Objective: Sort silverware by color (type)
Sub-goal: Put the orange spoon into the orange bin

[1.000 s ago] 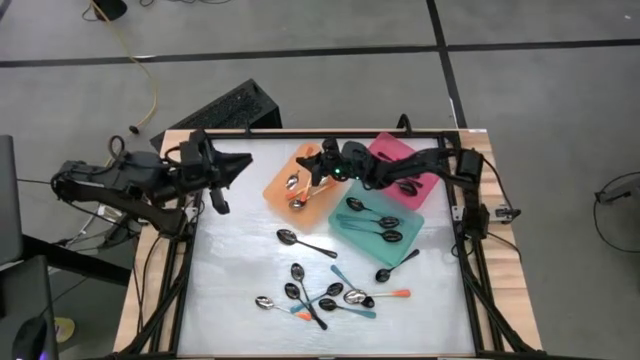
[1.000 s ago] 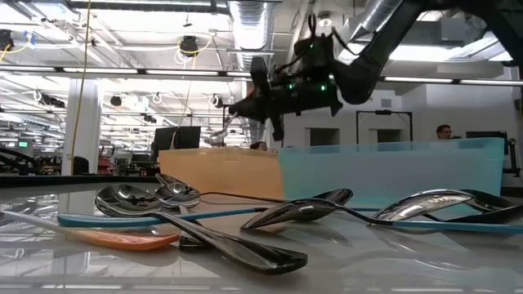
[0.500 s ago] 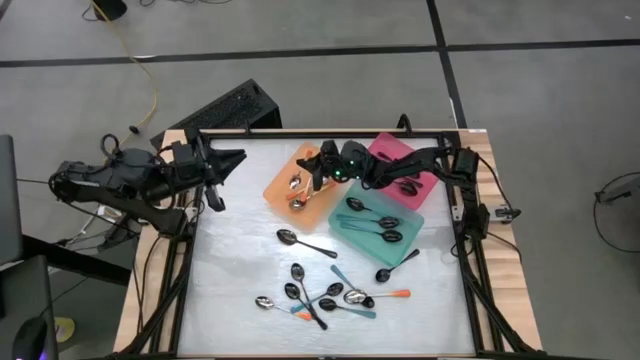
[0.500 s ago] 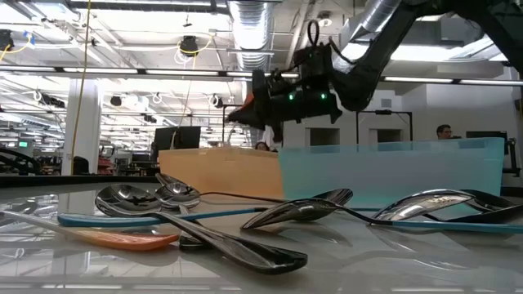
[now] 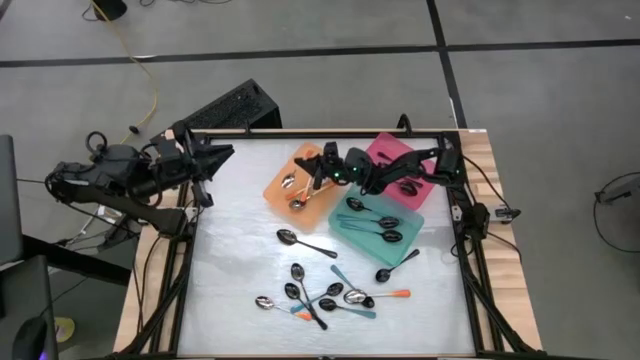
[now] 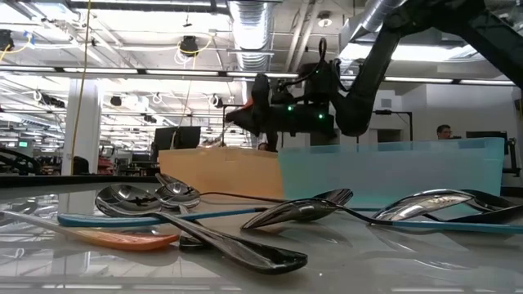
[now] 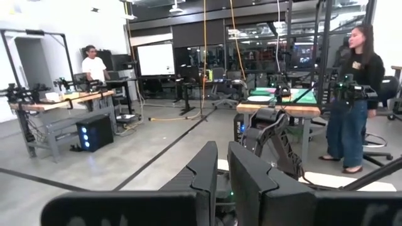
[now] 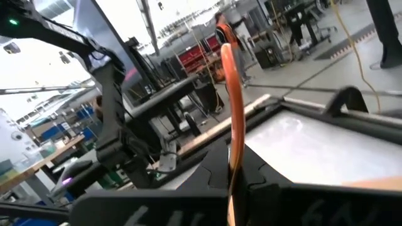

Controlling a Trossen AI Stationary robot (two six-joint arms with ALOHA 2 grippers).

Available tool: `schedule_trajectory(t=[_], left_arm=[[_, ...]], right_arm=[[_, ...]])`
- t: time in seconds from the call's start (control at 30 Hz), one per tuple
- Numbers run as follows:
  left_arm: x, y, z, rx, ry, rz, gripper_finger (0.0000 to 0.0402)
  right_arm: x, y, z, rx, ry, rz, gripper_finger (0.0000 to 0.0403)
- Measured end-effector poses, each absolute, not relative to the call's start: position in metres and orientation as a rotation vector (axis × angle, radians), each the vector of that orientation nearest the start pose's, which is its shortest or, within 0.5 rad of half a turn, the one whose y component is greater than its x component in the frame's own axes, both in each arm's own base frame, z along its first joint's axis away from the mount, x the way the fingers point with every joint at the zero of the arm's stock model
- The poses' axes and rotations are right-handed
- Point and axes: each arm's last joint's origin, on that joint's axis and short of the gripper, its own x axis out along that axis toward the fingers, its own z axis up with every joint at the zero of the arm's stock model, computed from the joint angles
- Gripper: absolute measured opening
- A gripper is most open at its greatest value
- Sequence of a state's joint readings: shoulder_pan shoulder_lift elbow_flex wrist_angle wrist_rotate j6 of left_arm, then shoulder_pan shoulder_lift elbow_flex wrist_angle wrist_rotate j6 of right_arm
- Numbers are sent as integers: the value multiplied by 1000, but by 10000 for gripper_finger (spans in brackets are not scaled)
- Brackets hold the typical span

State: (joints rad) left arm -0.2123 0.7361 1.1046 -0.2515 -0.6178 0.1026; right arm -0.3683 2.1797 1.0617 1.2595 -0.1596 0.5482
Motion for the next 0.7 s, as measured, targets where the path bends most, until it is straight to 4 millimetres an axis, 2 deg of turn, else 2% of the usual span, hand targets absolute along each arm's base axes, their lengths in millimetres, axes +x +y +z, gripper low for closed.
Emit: schedule_trajectory(t=[0.47,0.7], left_arm=[[126,-10,434,31,-79,407,27],[126,-10,434,23,-80,407,27]], right_arm=[[400,-150,140,500,-132,-186,9],[400,-150,140,498,-136,-186,30]])
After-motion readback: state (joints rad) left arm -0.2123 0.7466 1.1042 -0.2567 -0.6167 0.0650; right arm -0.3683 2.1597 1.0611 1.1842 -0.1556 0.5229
